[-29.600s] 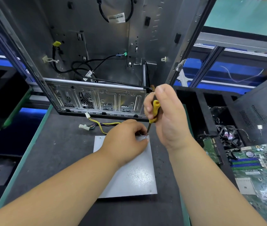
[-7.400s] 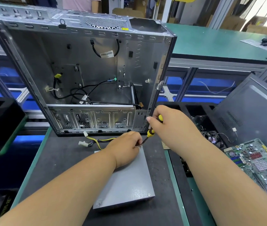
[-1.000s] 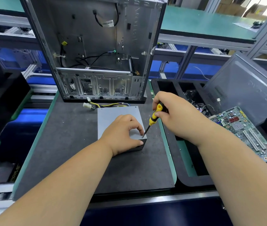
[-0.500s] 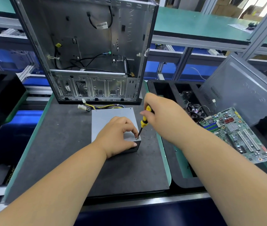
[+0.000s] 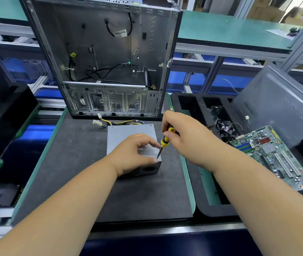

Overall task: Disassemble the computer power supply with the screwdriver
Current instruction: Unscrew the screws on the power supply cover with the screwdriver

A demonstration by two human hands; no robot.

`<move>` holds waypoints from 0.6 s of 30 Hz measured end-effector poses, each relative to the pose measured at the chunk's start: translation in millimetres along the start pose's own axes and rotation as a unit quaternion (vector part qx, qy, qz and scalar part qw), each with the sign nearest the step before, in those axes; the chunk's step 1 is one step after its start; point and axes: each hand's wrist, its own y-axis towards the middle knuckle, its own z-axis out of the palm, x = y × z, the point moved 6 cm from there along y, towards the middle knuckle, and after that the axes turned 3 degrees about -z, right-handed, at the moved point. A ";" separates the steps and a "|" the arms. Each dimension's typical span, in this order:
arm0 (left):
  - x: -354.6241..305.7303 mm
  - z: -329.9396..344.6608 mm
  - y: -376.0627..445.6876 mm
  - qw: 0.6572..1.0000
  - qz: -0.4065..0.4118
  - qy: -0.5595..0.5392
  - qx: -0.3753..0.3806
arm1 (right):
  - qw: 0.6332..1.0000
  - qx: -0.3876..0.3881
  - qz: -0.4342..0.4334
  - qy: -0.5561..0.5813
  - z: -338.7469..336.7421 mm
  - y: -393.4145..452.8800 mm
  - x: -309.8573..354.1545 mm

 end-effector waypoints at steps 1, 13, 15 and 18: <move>-1.8 -1.6 -1.2 1.000 -0.002 -0.027 0.001 | 1.000 0.013 -0.007 0.001 -0.4 0.1 0.2; -37.3 -8.7 1.7 0.987 0.049 -0.122 -0.092 | 0.994 0.025 -0.041 -0.099 0.2 12.6 7.0; -37.5 -9.2 3.3 0.988 0.057 -0.100 -0.103 | 0.989 -0.041 -0.011 -0.144 -3.7 13.1 5.9; -39.4 -10.1 2.9 0.987 0.067 -0.093 -0.109 | 0.990 -0.079 0.041 -0.108 1.7 12.9 -0.5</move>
